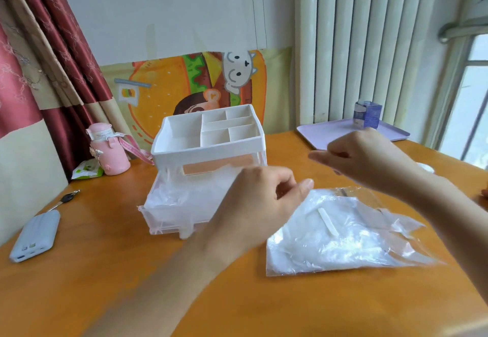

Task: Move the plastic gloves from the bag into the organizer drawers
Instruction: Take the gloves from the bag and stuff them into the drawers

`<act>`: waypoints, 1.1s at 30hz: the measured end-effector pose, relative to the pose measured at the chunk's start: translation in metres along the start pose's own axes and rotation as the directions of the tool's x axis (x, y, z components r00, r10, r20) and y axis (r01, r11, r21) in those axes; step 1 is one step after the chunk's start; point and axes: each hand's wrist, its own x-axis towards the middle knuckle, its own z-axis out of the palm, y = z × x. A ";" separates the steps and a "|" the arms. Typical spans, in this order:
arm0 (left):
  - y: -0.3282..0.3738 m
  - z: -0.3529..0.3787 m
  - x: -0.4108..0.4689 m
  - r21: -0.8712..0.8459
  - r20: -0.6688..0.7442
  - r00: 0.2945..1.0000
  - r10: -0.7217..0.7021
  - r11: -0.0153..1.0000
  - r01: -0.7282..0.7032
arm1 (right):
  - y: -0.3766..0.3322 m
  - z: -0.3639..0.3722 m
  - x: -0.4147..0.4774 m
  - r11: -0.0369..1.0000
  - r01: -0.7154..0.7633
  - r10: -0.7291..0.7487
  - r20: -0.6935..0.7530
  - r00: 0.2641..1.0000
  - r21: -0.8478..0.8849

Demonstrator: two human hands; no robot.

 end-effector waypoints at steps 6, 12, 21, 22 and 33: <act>-0.007 0.095 0.008 -0.024 0.297 0.951 -0.081 0.996 0.092 | 0.082 0.040 -0.040 0.957 -0.271 0.287 0.206 0.935 -0.105; -0.050 0.151 0.022 0.160 0.415 0.896 -0.159 0.982 0.100 | 0.128 0.081 -0.070 0.907 -0.406 0.414 0.402 0.817 -0.109; -0.076 0.178 0.022 0.335 0.499 0.811 -0.304 0.931 0.143 | 0.139 0.111 -0.073 0.872 -0.488 0.478 0.250 0.842 -0.025; -0.077 0.178 0.022 0.333 0.497 0.812 -0.305 0.932 0.147 | 0.141 0.113 -0.073 0.870 -0.492 0.485 0.237 0.842 -0.031; -0.082 0.180 0.019 0.323 0.485 0.824 -0.293 0.935 0.143 | 0.163 0.126 -0.055 0.816 -0.578 0.537 0.386 0.750 -0.013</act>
